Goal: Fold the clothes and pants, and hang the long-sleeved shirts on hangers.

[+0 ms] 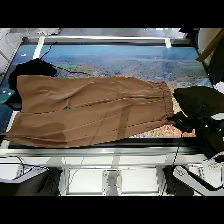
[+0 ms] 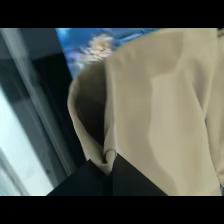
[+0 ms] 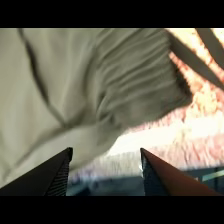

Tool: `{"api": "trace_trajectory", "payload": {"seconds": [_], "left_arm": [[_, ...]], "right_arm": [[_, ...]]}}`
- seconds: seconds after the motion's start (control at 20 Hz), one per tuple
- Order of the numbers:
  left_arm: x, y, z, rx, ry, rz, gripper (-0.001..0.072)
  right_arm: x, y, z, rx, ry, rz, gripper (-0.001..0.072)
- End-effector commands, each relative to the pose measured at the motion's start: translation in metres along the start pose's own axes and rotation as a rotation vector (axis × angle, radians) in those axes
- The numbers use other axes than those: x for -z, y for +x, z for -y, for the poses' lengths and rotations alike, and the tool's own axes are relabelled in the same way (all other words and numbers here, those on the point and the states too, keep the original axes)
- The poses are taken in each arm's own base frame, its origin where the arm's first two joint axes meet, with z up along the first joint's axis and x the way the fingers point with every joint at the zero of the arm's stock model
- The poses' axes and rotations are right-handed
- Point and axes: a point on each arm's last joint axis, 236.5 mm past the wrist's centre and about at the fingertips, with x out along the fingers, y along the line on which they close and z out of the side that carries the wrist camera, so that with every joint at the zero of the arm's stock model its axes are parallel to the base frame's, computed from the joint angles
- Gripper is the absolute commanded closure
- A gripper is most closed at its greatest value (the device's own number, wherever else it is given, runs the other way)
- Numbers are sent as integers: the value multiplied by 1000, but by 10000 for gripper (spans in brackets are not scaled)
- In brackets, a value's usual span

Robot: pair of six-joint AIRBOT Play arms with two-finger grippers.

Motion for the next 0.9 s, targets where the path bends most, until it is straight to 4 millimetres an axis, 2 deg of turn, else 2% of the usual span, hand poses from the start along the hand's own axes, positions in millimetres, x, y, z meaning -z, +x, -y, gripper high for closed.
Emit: {"api": "trace_trajectory", "payload": {"seconds": [0.0, 0.2, 0.4, 0.45, 0.55, 0.6, 0.75, 0.85], "left_arm": [[0, 3, 14, 16, 69, 4, 693], [-1, 5, 19, 16, 87, 10, 693], [-2, 5, 19, 15, 87, 13, 693], [-2, 5, 19, 15, 87, 13, 693], [-2, 5, 19, 15, 87, 13, 693], [-2, 5, 19, 15, 90, 14, 693], [-2, 6, 19, 15, 113, 16, 693], [-4, 1, 22, 18, 121, 23, 694]], "right_arm": [[-19, 14, 11, -3, 90, 121, 220], [-44, 9, 16, 7, 118, 232, 220], [-47, 12, 19, 11, 154, 236, 232], [-46, 13, 20, 11, 157, 232, 304], [-47, 14, 21, 13, 159, 234, 542], [-47, 13, 21, 13, 159, 236, 605], [-47, 13, 21, 13, 156, 234, 680], [-45, 5, 10, 2, 91, 200, 681]]}}
